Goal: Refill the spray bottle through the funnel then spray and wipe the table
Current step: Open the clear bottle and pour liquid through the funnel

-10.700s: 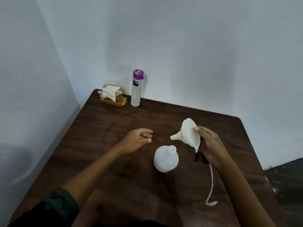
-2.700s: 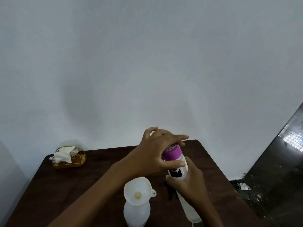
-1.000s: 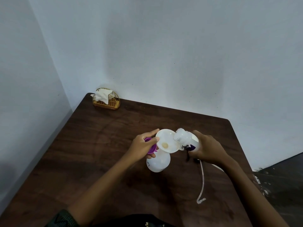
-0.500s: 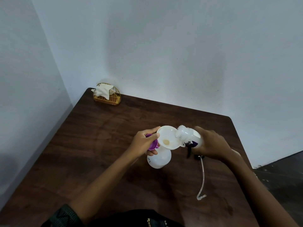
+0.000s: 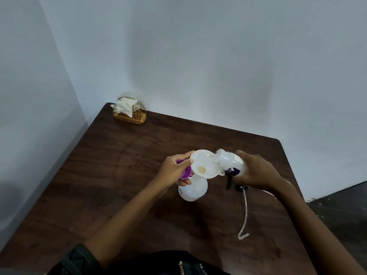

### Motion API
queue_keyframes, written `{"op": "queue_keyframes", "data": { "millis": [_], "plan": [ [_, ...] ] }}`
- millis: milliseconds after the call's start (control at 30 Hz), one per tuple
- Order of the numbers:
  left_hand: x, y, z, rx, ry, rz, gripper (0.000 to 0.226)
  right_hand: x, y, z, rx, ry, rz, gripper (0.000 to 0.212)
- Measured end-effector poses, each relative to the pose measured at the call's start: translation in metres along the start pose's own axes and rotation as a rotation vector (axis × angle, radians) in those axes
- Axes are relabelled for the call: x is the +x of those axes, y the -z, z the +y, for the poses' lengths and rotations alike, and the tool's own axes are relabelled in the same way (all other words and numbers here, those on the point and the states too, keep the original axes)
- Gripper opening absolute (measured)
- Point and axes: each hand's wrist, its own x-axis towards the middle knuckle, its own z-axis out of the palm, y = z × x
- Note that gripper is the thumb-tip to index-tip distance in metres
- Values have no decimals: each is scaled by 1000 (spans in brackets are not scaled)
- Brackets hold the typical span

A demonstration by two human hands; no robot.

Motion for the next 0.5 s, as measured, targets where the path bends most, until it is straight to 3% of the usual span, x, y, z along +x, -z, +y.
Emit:
{"op": "queue_keyframes", "data": {
  "millis": [500],
  "plan": [
    [0, 0, 2, -16, 19, -21, 40, 2, -1, 3, 17, -22, -16, 35]
  ]
}}
